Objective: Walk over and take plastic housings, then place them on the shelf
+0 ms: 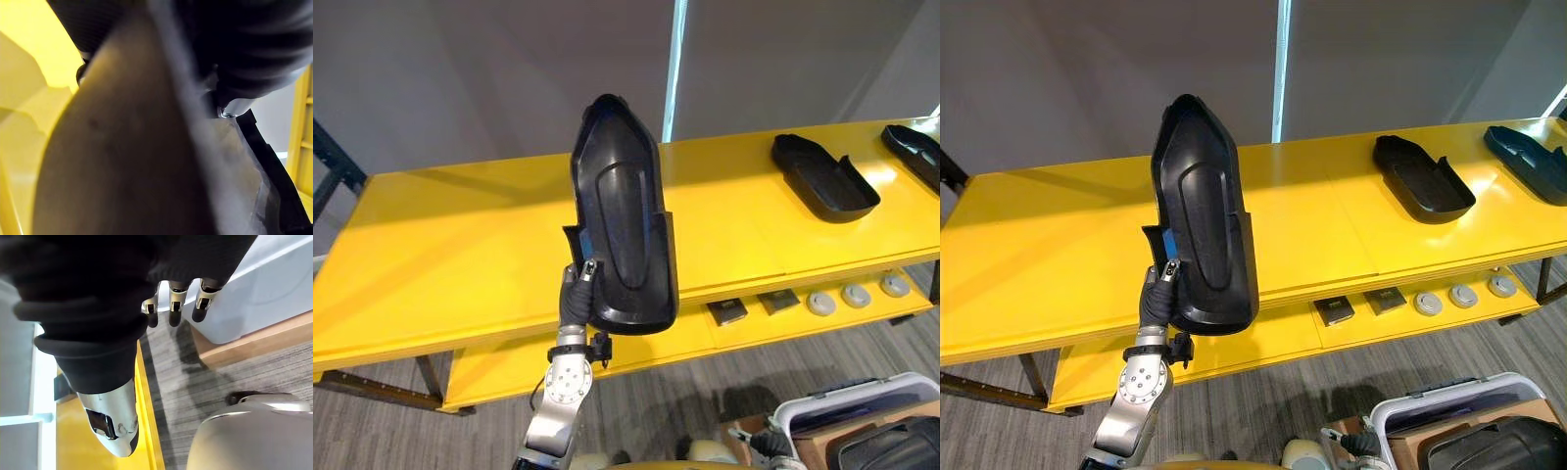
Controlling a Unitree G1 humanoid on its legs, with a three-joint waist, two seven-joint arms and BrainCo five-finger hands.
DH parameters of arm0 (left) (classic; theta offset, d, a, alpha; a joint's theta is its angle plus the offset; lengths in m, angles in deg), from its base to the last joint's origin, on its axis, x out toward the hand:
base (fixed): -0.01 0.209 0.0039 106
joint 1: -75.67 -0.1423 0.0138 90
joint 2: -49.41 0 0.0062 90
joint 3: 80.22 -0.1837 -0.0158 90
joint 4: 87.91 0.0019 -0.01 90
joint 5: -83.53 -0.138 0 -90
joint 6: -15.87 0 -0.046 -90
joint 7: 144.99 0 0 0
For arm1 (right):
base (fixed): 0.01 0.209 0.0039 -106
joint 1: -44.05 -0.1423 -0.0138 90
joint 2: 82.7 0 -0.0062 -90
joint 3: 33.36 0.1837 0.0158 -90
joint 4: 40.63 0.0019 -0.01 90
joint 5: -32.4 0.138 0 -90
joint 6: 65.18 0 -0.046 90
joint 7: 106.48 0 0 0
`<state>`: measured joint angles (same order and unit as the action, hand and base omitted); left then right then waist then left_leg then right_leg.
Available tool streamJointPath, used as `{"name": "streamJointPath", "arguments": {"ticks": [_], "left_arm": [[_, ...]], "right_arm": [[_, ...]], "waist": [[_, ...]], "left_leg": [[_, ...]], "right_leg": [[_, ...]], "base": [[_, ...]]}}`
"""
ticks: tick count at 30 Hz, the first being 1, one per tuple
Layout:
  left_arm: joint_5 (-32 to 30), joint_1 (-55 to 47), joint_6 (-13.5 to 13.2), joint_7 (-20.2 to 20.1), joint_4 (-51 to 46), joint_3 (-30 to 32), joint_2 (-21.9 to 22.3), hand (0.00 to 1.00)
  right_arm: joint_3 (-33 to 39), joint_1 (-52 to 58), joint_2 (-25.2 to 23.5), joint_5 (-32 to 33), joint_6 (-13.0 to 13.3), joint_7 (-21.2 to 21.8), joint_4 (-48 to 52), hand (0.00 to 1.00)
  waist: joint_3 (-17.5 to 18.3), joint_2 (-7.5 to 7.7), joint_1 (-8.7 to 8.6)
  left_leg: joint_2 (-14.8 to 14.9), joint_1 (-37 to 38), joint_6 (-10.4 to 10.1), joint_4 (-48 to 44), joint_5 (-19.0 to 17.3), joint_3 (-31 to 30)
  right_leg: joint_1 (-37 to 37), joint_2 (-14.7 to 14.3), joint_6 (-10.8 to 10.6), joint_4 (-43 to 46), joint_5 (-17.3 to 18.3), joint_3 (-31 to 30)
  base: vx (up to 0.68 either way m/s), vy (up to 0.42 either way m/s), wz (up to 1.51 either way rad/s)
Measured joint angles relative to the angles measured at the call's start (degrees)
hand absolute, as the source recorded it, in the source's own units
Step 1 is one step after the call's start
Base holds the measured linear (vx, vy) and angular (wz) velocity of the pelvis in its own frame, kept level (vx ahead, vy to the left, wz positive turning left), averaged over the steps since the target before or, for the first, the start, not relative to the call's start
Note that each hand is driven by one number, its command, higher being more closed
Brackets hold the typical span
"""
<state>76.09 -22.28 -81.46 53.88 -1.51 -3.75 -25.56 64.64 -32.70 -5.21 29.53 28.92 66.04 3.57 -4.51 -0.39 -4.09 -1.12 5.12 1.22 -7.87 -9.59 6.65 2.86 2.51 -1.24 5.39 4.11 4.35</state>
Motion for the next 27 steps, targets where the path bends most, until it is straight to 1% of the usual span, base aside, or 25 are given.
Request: {"name": "streamJointPath", "arguments": {"ticks": [1,2,3,4,5,6,7,8,10,11,14,15,16,17,18,22,23,27], "left_arm": [[-0.2,0.1,0.4,0.0,0.5,0.5,0.1,1.0],[-0.3,0.4,0.6,0.1,1.4,0.8,0.2,1.0],[-0.6,0.6,0.9,0.1,2.3,1.4,0.0,1.0],[-1.2,1.0,1.3,0.2,3.8,2.1,-0.4,1.0],[-1.2,1.5,1.6,0.2,4.5,2.3,-0.2,1.0],[-1.2,2.8,2.2,0.5,6.3,3.3,0.5,1.0],[-1.2,4.7,2.8,1.4,8.2,4.8,0.1,1.0],[-1.1,5.9,3.2,1.8,9.1,5.6,-0.2,1.0],[-0.9,10.0,4.7,4.1,12.2,8.9,-1.4,1.0],[-0.9,11.2,4.8,4.5,13.0,9.7,-1.6,1.0],[-0.7,16.5,5.7,6.4,16.0,11.6,-2.6,1.0],[-0.1,18.7,5.9,6.5,17.7,11.6,-2.8,1.0],[0.1,19.7,6.1,6.5,18.5,11.7,-2.8,1.0],[0.8,21.6,6.6,6.8,20.3,11.7,-2.2,1.0],[1.0,22.2,6.8,6.8,20.9,11.8,-2.2,1.0],[3.6,27.4,7.8,7.6,26.4,11.9,-2.1,1.0],[4.4,28.6,8.1,7.7,27.4,11.9,-2.1,1.0],[6.9,34.2,8.7,8.4,34.0,13.0,-2.1,1.0]], "right_arm": [[0.0,0.1,0.3,0.0,0.0,0.0,0.0,0.0],[0.0,0.3,0.3,0.0,0.0,0.0,-0.1,0.0],[0.0,0.2,0.0,0.0,0.0,0.1,-0.1,0.0],[0.0,0.0,-0.7,-0.1,-0.1,0.1,-0.3,0.0],[0.3,0.3,-0.5,-0.1,0.0,0.1,-0.1,0.0],[0.1,0.1,0.4,-0.1,-0.2,0.2,-0.3,0.0],[-0.1,-0.1,0.3,-0.2,-0.1,0.3,0.2,0.0],[-0.2,-0.2,0.1,-0.2,-0.1,0.4,0.2,0.0],[-0.1,-0.1,-0.4,-1.0,-0.2,0.4,0.2,0.0],[-0.2,-0.1,-0.4,-1.3,-0.2,0.5,0.2,0.0],[-1.2,0.4,-0.1,-2.0,-0.2,1.3,0.2,0.0],[-1.6,0.5,0.4,-2.2,-0.3,1.6,0.2,0.0],[-1.8,0.6,0.4,-2.3,-0.3,1.6,0.2,0.0],[-2.0,1.0,0.7,-2.3,-0.6,1.8,0.2,0.0],[-2.2,0.9,0.7,-2.3,-0.7,1.9,0.2,0.0],[-3.7,1.9,0.9,-2.4,-0.6,2.5,0.8,0.0],[-3.9,2.1,1.0,-2.4,-0.7,2.5,0.8,0.0],[-4.1,2.3,0.9,-2.5,-0.7,2.6,0.9,0.0]], "waist": [[0.3,-0.48,-0.15],[0.4,-0.63,-0.16],[0.2,-0.04,0.0],[0.3,0.34,-0.11],[0.7,-0.41,-0.55],[1.0,-0.93,-1.0],[1.2,-0.69,-1.0],[1.2,-0.5,-0.96],[1.1,0.3,-1.27],[1.0,0.5,-1.31],[1.0,0.77,-1.55],[0.9,0.62,-1.65],[0.8,0.43,-1.71],[0.7,0.11,-2.27],[0.7,0.21,-2.91],[0.4,1.06,-3.68],[0.4,1.1,-4.34],[0.4,1.21,-4.76]], "left_leg": [[0.1,0.2,-0.1,-0.2,0.1,0.4],[0.1,0.4,-0.7,-1.1,0.1,1.0],[-0.1,-0.7,-2.0,-4.1,-0.9,1.4],[0.5,-0.4,-1.7,-1.5,-1.7,2.0],[1.8,0.5,-3.6,2.5,1.6,2.1],[2.0,1.8,-2.9,4.9,3.7,2.2],[1.9,1.6,-3.0,4.8,3.8,2.7],[1.9,1.6,-3.0,4.8,3.8,2.9],[1.8,1.5,-2.5,5.0,4.1,3.4],[1.8,1.4,-2.4,5.1,4.3,3.6],[1.5,0.9,-2.7,7.6,6.7,3.9],[1.4,1.1,-2.9,9.3,8.2,3.7],[1.5,1.3,-3.1,10.3,8.9,3.5],[1.8,2.0,-3.4,13.1,10.4,3.1],[2.0,1.9,-3.7,13.5,10.6,3.0],[3.3,1.0,-4.6,13.8,11.0,3.3],[3.5,0.7,-4.6,13.8,11.1,3.4],[4.0,-0.4,-4.8,13.8,11.1,4.3]], "right_leg": [[0.7,-0.1,-0.1,-1.1,-0.8,-0.2],[1.5,0.0,0.1,-1.8,-1.4,-0.4],[2.3,0.9,0.2,-2.0,-2.0,-0.6],[3.2,1.5,0.1,-2.1,-1.9,-1.1],[3.7,1.1,0.0,-2.3,-1.9,-0.8],[3.9,1.0,-0.6,-2.9,-1.9,-1.1],[3.8,1.3,-1.1,-3.0,-2.3,-1.6],[3.7,1.3,-1.1,-3.0,-2.4,-1.7],[2.9,1.3,-1.2,-3.1,-2.5,-2.7],[2.8,1.3,-1.2,-3.2,-2.5,-2.9],[1.4,1.3,-1.3,-3.6,-2.3,-2.9],[0.6,1.2,-1.4,-3.6,-2.2,-2.9],[0.4,1.1,-1.4,-3.5,-2.3,-2.8],[-0.3,0.5,-1.1,-3.5,-2.3,-2.5],[-0.4,0.3,-0.8,-3.6,-2.1,-2.4],[-1.2,-0.9,-0.4,-4.2,-2.4,-2.5],[-1.2,-1.2,-0.3,-4.8,-2.4,-2.5],[-2.3,-1.7,-0.1,-5.6,-2.8,-2.9]], "base": [[0.13,0.014,-0.16],[0.11,0.032,-0.17],[0.06,0.023,-0.08],[0.03,0.016,0.03],[0.02,0.017,0.03],[0.02,0.052,-0.06],[-0.01,0.053,-0.14],[-0.07,0.036,-0.18],[-0.12,-0.002,-0.17],[-0.13,-0.028,-0.16],[-0.15,-0.069,-0.1],[-0.11,-0.074,-0.02],[-0.17,-0.106,0.07],[-0.14,-0.082,0.11],[-0.17,-0.09,0.09],[-0.1,-0.077,-0.07],[-0.05,-0.072,-0.07],[0.01,-0.038,-0.12]]}}
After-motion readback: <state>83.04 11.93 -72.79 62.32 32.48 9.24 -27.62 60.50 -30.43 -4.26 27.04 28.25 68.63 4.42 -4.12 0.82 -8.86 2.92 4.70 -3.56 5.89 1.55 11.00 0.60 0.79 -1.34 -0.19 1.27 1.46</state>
